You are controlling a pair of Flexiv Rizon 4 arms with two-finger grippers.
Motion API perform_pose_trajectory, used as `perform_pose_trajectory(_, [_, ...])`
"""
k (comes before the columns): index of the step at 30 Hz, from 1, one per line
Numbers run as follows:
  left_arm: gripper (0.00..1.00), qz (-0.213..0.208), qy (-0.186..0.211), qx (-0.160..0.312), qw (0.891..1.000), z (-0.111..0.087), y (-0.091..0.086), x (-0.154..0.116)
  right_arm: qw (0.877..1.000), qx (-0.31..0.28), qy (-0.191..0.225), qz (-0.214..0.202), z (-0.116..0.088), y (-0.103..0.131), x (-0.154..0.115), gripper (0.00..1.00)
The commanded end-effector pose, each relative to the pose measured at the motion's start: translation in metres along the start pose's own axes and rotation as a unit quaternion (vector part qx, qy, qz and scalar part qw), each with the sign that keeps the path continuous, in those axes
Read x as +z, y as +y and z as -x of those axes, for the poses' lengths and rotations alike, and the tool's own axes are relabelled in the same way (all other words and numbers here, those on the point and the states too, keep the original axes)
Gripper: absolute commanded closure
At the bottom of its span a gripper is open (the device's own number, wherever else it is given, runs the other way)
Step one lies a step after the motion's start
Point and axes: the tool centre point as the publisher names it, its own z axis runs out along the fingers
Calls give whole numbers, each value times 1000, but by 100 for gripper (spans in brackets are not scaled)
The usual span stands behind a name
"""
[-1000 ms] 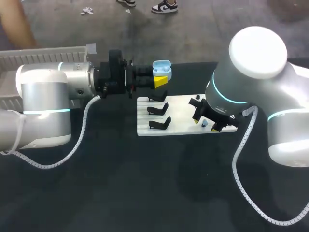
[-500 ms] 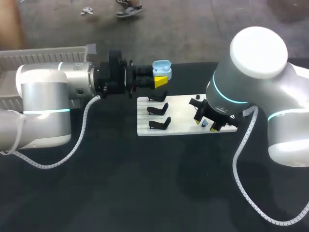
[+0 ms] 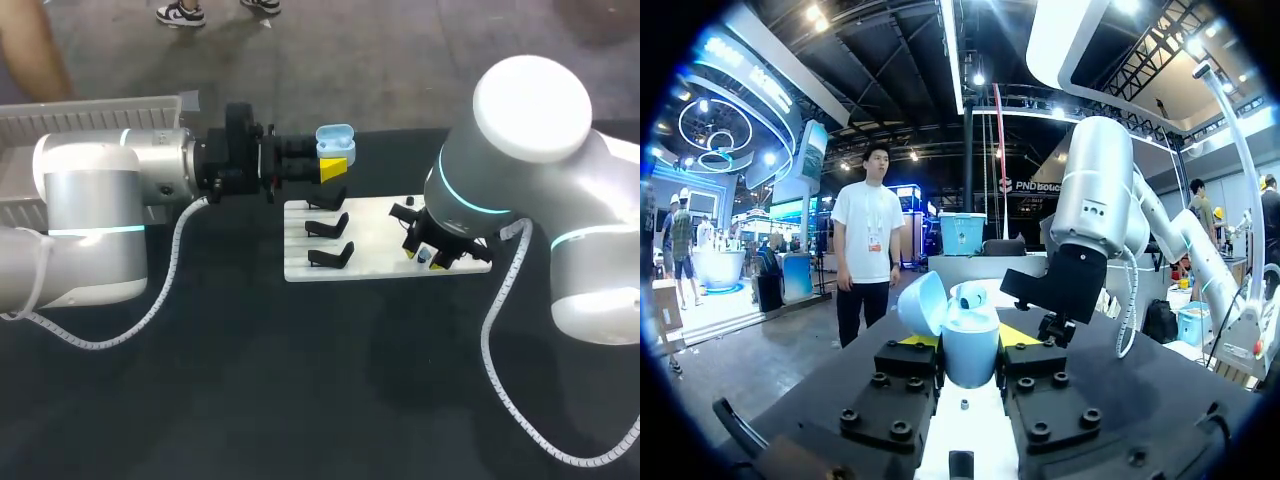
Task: Pick up each earbud case from the left stands, insert the matching earbuds, close the lid, and place the case in the box.
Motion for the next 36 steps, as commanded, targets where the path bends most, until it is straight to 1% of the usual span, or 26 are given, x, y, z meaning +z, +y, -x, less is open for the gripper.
perform_pose_trajectory(1, [100, 0, -1, 1, 1000, -1, 1, 0, 1000, 0, 1, -2, 1, 1, 3, 73])
perform_pose_trajectory(8, [100, 0, -1, 1, 1000, -1, 1, 0, 1000, 1, 0, -5, 1, 0, 4, 72])
perform_pose_trajectory(13, [100, 0, -1, 1, 1000, -1, 1, 0, 1000, 2, -2, -7, 2, 0, 4, 75])
perform_pose_trajectory(15, [100, 0, -1, 1, 1000, -1, 1, 0, 1000, 2, -3, -8, 3, 0, 5, 79])
perform_pose_trajectory(17, [100, 0, -1, 1, 1000, -1, 1, 0, 1000, 2, -4, -9, 4, -1, 6, 89])
perform_pose_trajectory(18, [100, 0, -1, 1, 1000, -1, 1, 0, 1000, 3, -3, -10, 4, -1, 6, 100])
perform_pose_trajectory(23, [100, 0, -1, 1, 1000, -1, 1, 0, 1000, 2, -4, -10, 4, -1, 5, 100])
perform_pose_trajectory(29, [100, 0, -1, 1, 1000, -1, 1, 0, 1000, -6, 3, -12, 5, -2, -15, 100])
perform_pose_trajectory(32, [100, 0, -1, 1, 1000, -1, 1, 0, 1000, -23, 9, -12, 4, -1, -34, 100])
perform_pose_trajectory(36, [100, 0, -1, 1, 1000, -1, 1, 0, 998, -50, 35, -14, 1, 3, -59, 100])
